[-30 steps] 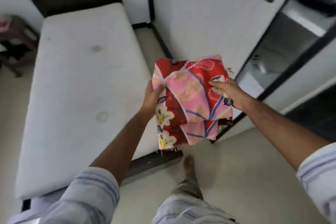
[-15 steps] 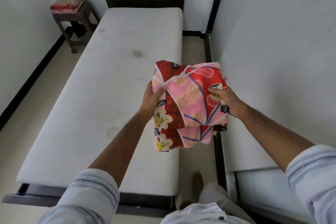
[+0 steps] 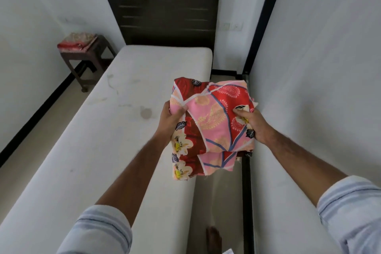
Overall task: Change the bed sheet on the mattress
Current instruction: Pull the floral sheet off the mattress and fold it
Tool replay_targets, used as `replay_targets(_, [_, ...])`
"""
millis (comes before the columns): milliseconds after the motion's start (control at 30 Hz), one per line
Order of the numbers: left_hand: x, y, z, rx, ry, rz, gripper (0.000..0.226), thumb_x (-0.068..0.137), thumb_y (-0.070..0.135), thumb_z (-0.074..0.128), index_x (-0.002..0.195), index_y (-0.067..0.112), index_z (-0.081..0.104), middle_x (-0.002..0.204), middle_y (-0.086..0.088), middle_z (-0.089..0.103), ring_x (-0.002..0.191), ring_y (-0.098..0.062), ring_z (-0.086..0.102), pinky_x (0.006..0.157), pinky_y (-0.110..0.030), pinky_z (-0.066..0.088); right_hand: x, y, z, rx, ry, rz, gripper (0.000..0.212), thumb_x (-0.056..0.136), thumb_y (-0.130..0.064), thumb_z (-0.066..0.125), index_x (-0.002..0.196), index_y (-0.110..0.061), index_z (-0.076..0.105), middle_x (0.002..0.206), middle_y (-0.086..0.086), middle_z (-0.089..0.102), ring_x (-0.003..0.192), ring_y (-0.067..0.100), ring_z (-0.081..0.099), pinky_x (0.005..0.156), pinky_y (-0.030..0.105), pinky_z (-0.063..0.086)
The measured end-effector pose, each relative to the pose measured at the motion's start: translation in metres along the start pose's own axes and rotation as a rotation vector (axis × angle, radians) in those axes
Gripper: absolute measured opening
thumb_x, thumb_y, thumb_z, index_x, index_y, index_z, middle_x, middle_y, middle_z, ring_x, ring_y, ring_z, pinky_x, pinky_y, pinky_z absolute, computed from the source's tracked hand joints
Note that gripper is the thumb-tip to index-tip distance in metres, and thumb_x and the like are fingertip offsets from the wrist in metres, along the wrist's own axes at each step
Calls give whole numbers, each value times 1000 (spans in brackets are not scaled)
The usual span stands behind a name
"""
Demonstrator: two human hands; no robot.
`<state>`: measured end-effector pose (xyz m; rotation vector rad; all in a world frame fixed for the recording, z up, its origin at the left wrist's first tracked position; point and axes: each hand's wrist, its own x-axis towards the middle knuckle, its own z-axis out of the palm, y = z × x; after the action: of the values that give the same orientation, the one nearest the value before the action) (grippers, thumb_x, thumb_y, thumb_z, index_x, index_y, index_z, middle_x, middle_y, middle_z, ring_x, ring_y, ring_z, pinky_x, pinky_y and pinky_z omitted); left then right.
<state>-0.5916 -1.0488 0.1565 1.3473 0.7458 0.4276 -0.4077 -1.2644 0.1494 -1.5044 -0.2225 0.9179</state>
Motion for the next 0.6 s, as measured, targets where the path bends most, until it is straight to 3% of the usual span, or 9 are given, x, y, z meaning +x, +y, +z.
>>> replay_targets(200, [118, 63, 46, 33, -21, 60, 69, 83, 31, 82, 138, 16, 43, 121, -4, 68, 96, -19, 75, 77, -39, 63, 107, -92, -34, -3, 10, -76, 38, 84, -27, 77, 118, -16, 66, 109, 16, 74, 98, 38, 72, 93, 54, 56])
replay_targets(433, [301, 124, 122, 58, -120, 116, 59, 87, 31, 78, 135, 18, 46, 116, -3, 70, 90, -16, 76, 66, -29, 62, 258, -179, -91, 48, 58, -159, 47, 85, -26, 77, 127, -14, 60, 110, 15, 74, 96, 36, 73, 85, 48, 59])
replay_targets(600, [450, 174, 187, 39, -250, 132, 59, 84, 28, 81, 133, 17, 50, 117, -7, 72, 95, -23, 75, 76, -41, 64, 374, -243, -146, 98, 132, -176, 49, 86, -19, 76, 129, -9, 58, 111, 17, 74, 94, 35, 73, 80, 44, 59])
